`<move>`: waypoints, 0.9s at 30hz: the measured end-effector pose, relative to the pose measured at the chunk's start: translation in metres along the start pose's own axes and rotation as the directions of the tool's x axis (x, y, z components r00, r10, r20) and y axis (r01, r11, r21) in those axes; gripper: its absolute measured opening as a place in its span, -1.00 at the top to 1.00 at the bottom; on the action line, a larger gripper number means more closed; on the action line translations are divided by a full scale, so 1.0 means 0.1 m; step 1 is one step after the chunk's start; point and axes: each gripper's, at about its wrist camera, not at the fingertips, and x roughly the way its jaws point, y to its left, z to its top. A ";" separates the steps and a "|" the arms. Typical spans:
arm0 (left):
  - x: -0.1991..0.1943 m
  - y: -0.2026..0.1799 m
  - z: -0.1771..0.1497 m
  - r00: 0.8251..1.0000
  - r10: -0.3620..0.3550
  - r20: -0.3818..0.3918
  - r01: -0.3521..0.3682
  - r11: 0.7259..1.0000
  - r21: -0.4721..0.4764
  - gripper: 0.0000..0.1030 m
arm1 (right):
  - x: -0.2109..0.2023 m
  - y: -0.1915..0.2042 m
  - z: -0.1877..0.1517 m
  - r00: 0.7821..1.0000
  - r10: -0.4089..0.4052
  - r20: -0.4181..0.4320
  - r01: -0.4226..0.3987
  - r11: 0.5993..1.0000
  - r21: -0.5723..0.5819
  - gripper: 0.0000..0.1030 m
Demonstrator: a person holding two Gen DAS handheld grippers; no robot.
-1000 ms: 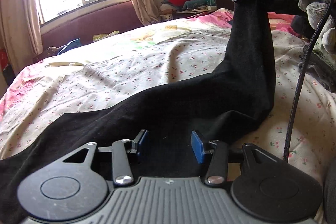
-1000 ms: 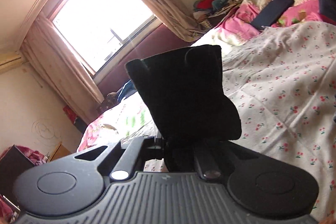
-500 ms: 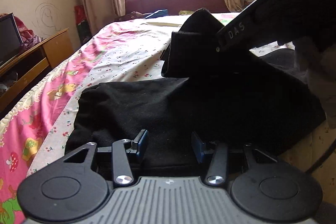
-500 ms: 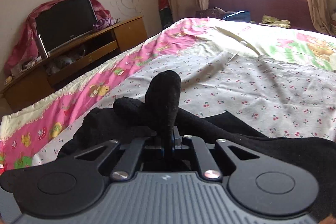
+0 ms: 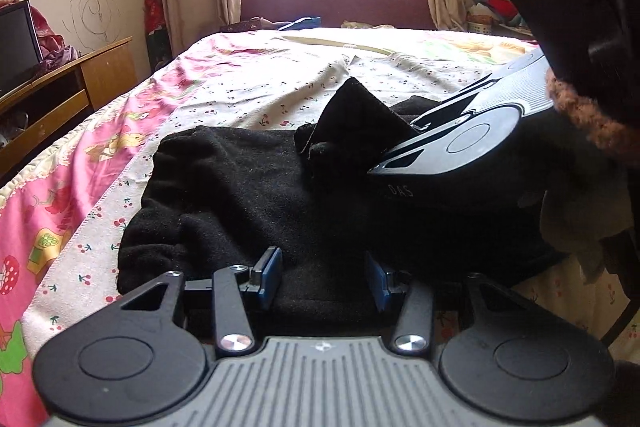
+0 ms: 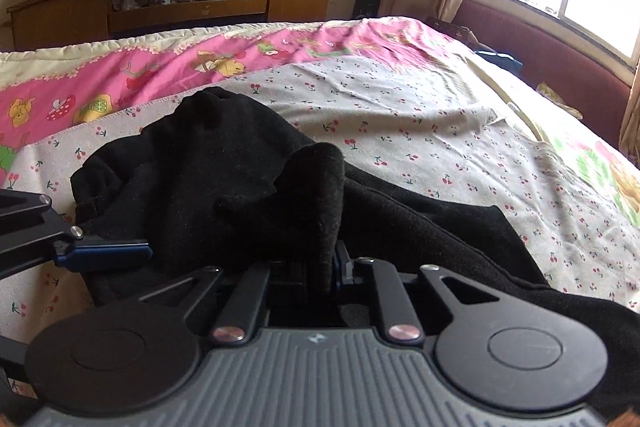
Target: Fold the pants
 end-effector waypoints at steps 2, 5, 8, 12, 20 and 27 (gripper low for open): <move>-0.01 0.03 -0.02 1.000 -0.007 0.004 0.007 1.000 -0.017 -0.15 | 0.05 0.06 0.03 1.000 -0.028 0.008 0.028 0.999 -0.027 0.71; -0.04 0.05 -0.03 1.000 -0.012 0.011 0.013 1.000 -0.026 -0.15 | 0.15 0.12 0.04 0.998 -0.062 0.014 0.062 0.997 -0.044 0.79; -0.07 0.10 -0.05 1.000 -0.007 0.027 0.007 1.000 -0.019 -0.15 | 0.16 0.07 0.11 0.999 -0.035 -0.009 0.035 0.998 0.049 0.86; -0.16 0.18 -0.05 0.999 0.016 0.048 -0.015 1.000 -0.017 -0.15 | 0.04 -0.11 0.35 1.000 0.007 0.030 -0.013 0.977 0.214 0.86; -0.21 0.37 -0.14 0.998 0.066 0.012 -0.065 0.997 -0.044 -0.15 | 0.16 0.32 0.76 0.993 0.062 0.096 -0.077 0.984 0.161 0.83; -0.30 0.42 -0.24 0.998 0.067 0.004 -0.066 0.996 -0.066 -0.15 | 0.46 0.49 0.59 0.995 0.090 0.051 -0.097 0.981 0.171 0.83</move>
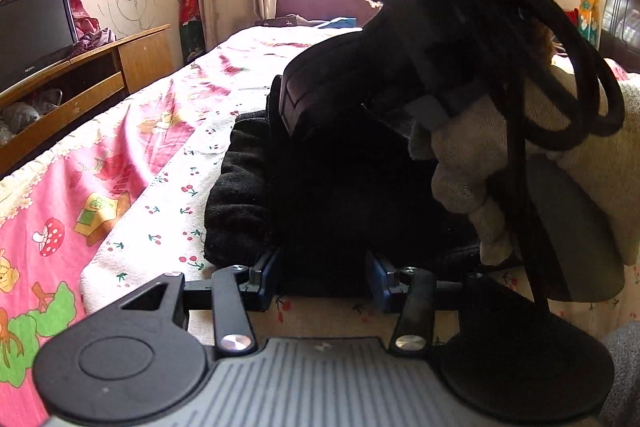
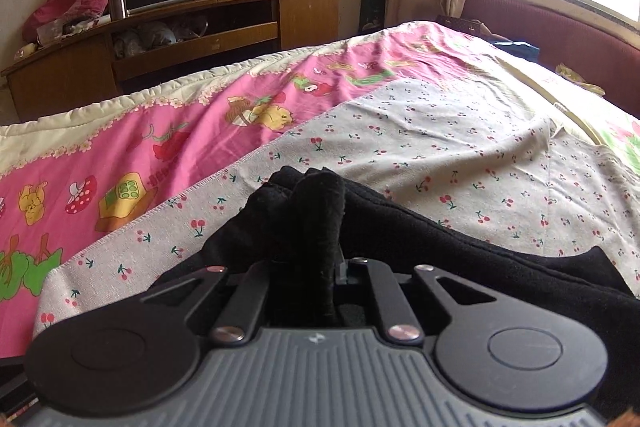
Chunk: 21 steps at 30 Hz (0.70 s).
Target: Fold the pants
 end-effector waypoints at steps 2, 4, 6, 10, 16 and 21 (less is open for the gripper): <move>-0.01 0.01 0.01 1.000 -0.002 -0.002 0.002 1.000 -0.010 -0.15 | -0.07 0.02 0.02 0.999 -0.015 0.033 0.016 1.000 -0.007 0.83; 0.02 0.02 0.03 1.000 -0.001 -0.006 0.001 1.000 -0.011 -0.15 | -0.09 0.05 0.04 0.999 -0.020 0.046 0.022 0.999 -0.026 0.82; 0.03 0.00 0.03 1.000 0.003 -0.011 -0.003 1.000 -0.003 -0.15 | -0.08 0.10 0.04 0.999 -0.005 0.050 0.007 0.999 -0.036 0.76; 0.01 -0.01 -0.02 1.000 0.018 -0.025 -0.017 0.999 0.028 -0.15 | 0.00 0.19 -0.01 0.996 0.092 -0.001 -0.092 0.993 -0.076 0.32; -0.06 0.08 -0.07 0.997 0.056 -0.046 -0.056 0.998 -0.006 -0.15 | -0.19 0.32 -0.02 0.976 0.210 0.059 -0.205 0.976 -0.078 0.37; -0.17 0.14 0.00 0.999 0.039 0.021 -0.038 0.998 -0.050 -0.15 | -0.48 0.01 -0.03 0.981 0.171 0.088 -0.171 0.985 -0.009 0.26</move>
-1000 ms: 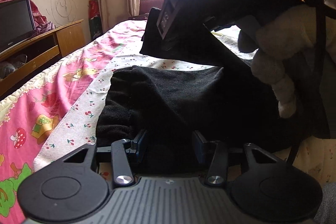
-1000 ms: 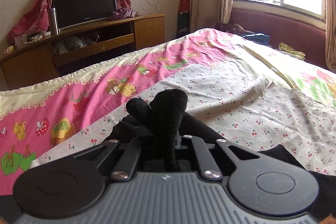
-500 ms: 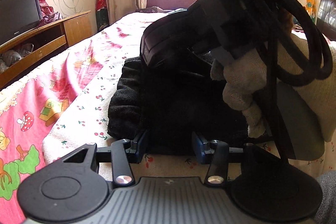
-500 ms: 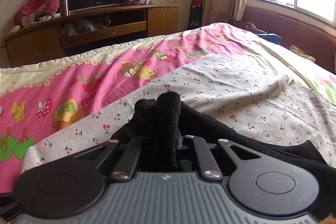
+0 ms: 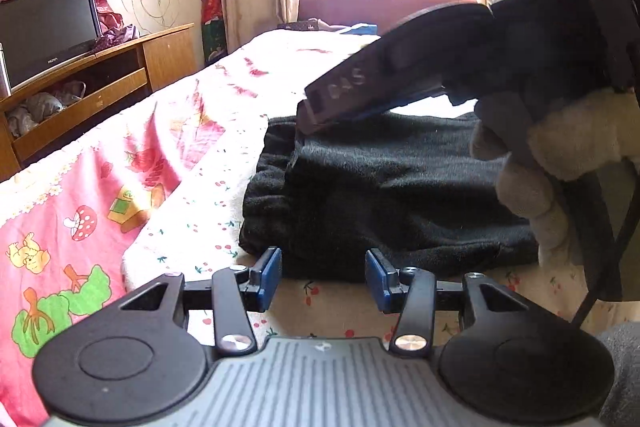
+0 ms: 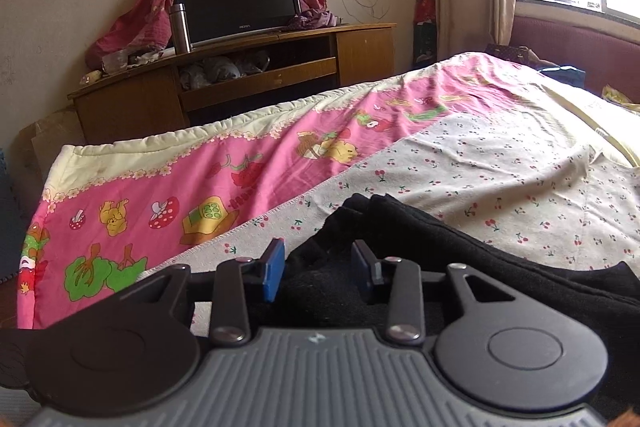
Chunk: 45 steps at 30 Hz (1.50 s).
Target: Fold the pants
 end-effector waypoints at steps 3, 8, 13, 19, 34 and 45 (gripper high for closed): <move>0.11 0.04 0.12 1.000 -0.014 0.014 0.014 0.998 -0.057 -0.16 | 0.05 -0.16 0.10 0.998 -0.064 -0.025 0.064 0.998 -0.005 0.25; 0.38 0.13 0.25 0.999 -0.041 -0.008 0.039 0.982 -0.183 -0.17 | 0.36 -0.38 0.28 0.995 -0.051 -0.087 0.042 0.994 -0.100 0.14; 0.58 0.18 0.29 0.999 -0.048 -0.005 0.044 0.951 -0.307 -0.33 | 0.56 -0.74 0.38 0.984 0.044 -0.175 -0.062 0.993 -0.100 0.05; 0.53 0.19 0.33 0.998 -0.055 0.036 0.065 0.911 -0.408 -0.43 | 0.73 -1.09 0.42 0.956 0.168 -0.240 -0.177 0.984 -0.016 0.01; 0.73 0.13 0.33 0.999 -0.032 0.039 0.047 0.881 -0.470 0.06 | 0.96 -1.30 0.31 0.876 0.380 -0.298 -0.372 0.924 0.086 0.02; 0.44 0.22 0.36 0.990 -0.036 0.133 0.096 0.872 -0.480 0.54 | 0.75 -1.04 0.44 0.921 0.290 -0.261 -0.292 0.956 0.033 0.81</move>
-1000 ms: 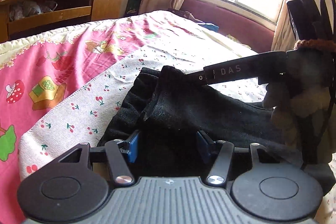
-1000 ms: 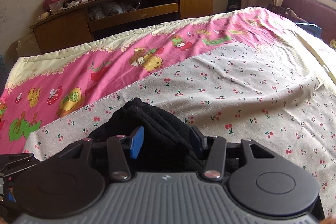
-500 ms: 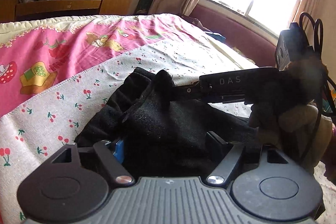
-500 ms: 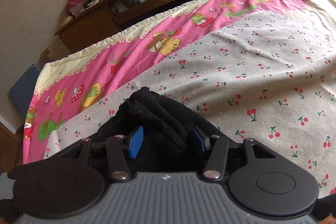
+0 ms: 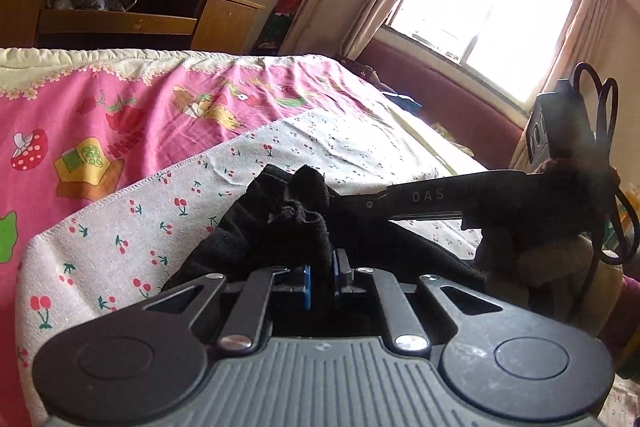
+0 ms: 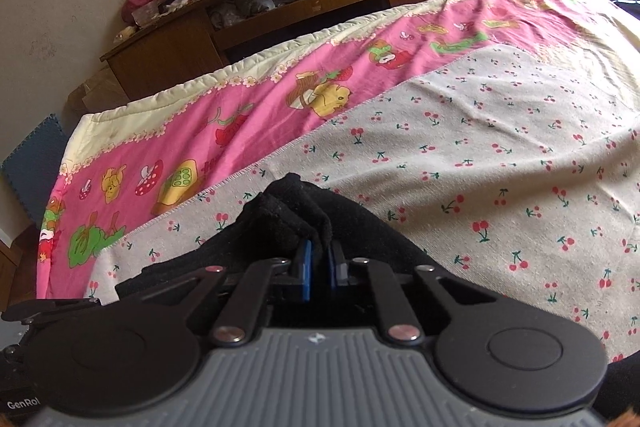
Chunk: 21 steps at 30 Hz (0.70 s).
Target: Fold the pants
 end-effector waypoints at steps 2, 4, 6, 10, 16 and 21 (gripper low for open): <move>-0.08 0.02 0.03 0.999 0.023 0.032 -0.023 1.000 0.010 0.54 | 0.00 0.04 0.03 1.000 0.023 0.012 -0.023 1.000 0.010 0.82; -0.07 0.07 0.05 0.998 0.053 0.043 -0.054 0.998 0.017 0.54 | 0.04 0.08 0.06 0.999 0.038 0.033 -0.039 0.999 0.030 0.82; 0.09 0.16 0.05 0.995 0.096 -0.031 -0.095 0.995 0.035 0.54 | 0.16 0.12 0.06 0.999 0.004 0.042 -0.006 0.999 0.034 0.81; 0.17 0.25 -0.02 0.990 0.113 -0.083 -0.107 0.992 0.071 0.37 | 0.32 0.14 -0.05 0.995 -0.096 0.008 0.096 0.995 0.011 0.65; -0.07 0.17 0.02 0.976 0.217 0.024 -0.217 0.961 0.169 0.27 | -0.24 0.21 -0.15 0.976 -0.162 0.145 0.157 0.987 0.044 0.61; -0.16 0.02 0.00 0.977 0.203 0.070 -0.214 0.943 0.255 0.27 | -0.72 0.13 -0.61 0.953 -0.248 0.173 0.222 0.962 0.156 0.61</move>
